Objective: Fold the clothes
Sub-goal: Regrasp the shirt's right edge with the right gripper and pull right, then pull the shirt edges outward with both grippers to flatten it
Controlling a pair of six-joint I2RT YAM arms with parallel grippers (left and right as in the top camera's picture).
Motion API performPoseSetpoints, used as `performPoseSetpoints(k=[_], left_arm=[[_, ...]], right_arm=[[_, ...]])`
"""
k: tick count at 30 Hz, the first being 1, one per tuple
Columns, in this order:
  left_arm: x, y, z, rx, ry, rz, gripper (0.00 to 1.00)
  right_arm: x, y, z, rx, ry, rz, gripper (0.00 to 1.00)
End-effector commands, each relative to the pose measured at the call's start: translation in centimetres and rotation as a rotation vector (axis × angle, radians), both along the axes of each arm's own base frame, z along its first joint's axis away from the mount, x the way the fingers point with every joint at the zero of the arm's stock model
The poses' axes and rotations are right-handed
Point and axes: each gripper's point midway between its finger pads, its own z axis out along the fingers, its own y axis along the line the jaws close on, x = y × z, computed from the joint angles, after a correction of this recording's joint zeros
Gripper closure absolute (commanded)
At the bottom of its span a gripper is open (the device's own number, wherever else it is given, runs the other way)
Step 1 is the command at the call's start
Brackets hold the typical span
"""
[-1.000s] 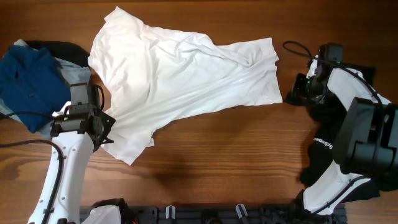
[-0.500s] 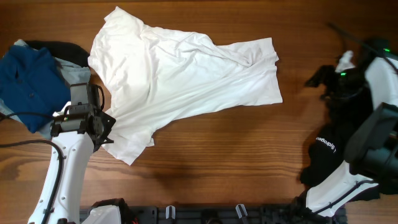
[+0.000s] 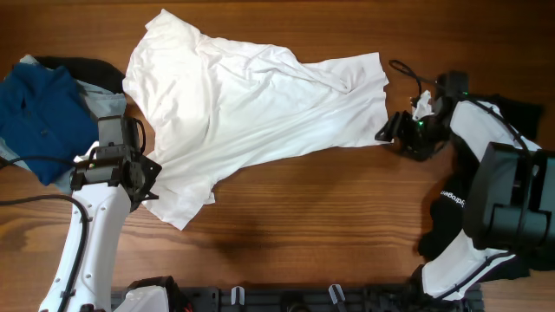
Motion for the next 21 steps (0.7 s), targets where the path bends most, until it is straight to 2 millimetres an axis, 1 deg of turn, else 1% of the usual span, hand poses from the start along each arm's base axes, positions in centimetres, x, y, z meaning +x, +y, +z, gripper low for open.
performPoseSetpoints(k=[1, 2, 4, 6, 10, 12, 13, 16, 18, 21], left_arm=[[0.0, 0.2, 0.1, 0.004, -0.001, -0.001, 0.96], [0.0, 0.2, 0.1, 0.004, -0.001, -0.001, 0.96], [0.0, 0.2, 0.1, 0.004, -0.002, -0.001, 0.95], [0.0, 0.2, 0.1, 0.004, -0.001, -0.001, 0.96], [0.0, 0.2, 0.1, 0.004, -0.002, -0.001, 0.96], [0.0, 0.2, 0.1, 0.004, -0.001, -0.001, 0.96], [0.0, 0.2, 0.1, 0.004, -0.001, -0.001, 0.95], [0.0, 0.2, 0.1, 0.004, -0.001, -0.001, 0.95], [0.0, 0.2, 0.1, 0.004, -0.001, -0.001, 0.95], [0.0, 0.2, 0.1, 0.004, -0.002, -0.001, 0.96]], right_arm=[[-1.0, 1.1, -2.1, -0.026, 0.043, -0.003, 0.34], [-1.0, 1.1, -2.3, -0.04, 0.046, -0.012, 0.35], [-0.2, 1.1, -2.4, -0.071, 0.019, -0.011, 0.38], [0.0, 1.4, -2.4, -0.071, 0.009, -0.012, 0.44], [0.8, 1.0, -2.4, -0.093, -0.018, -0.03, 0.55], [0.8, 1.0, -2.4, -0.093, -0.018, -0.03, 0.61], [0.9, 1.0, -2.4, -0.095, -0.019, -0.03, 0.68], [0.8, 0.6, -2.5, -0.118, -0.014, -0.044, 0.82], [0.9, 0.6, -2.5, -0.117, -0.016, -0.048, 0.94], [1.1, 0.6, -2.4, -0.117, -0.021, -0.046, 0.96]])
